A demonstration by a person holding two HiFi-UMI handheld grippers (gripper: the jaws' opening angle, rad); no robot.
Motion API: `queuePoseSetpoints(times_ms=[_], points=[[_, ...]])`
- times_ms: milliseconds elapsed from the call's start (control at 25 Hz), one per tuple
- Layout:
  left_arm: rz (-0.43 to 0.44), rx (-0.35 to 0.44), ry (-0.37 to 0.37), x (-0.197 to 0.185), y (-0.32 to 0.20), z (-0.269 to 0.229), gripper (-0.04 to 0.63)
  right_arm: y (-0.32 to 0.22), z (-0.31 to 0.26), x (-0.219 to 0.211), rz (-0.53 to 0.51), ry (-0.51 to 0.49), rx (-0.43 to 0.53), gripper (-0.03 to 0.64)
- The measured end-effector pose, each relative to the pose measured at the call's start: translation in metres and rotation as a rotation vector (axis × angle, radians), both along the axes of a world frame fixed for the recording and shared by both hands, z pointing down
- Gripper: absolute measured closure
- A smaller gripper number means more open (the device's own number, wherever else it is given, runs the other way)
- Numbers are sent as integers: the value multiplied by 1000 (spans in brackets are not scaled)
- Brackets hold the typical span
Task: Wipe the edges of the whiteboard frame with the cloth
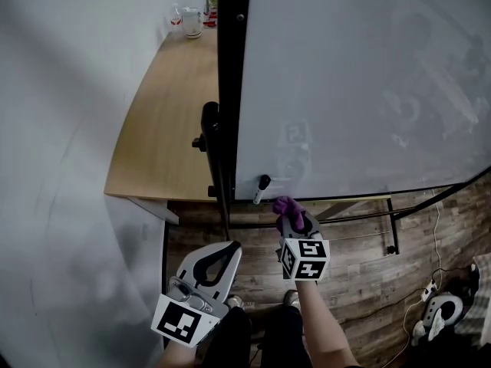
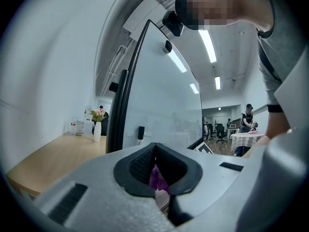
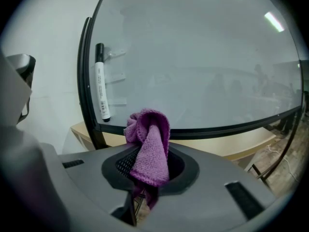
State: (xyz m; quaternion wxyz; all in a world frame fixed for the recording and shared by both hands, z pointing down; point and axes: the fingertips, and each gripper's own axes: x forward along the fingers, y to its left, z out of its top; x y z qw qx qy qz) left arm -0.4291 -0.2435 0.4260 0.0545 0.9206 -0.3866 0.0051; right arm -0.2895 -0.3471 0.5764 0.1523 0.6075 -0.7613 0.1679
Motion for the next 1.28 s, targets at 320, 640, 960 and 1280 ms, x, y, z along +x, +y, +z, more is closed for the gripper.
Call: queuePoseSetpoints(times_ms=[320,640,960,1280], points=[[-4,18,5,36,0,-9,577,1,-3,37,0,9,-6,549],[-21,7,10,70,2,-11,577,0,-5,69,-7,4,-14,549],[-31,-3,11,104,4,-11,577,0,-6,104,-13,6,-15,549],[-32,-8,4,138,5,-9,577,0,-5,138,-16,8,-13,549]])
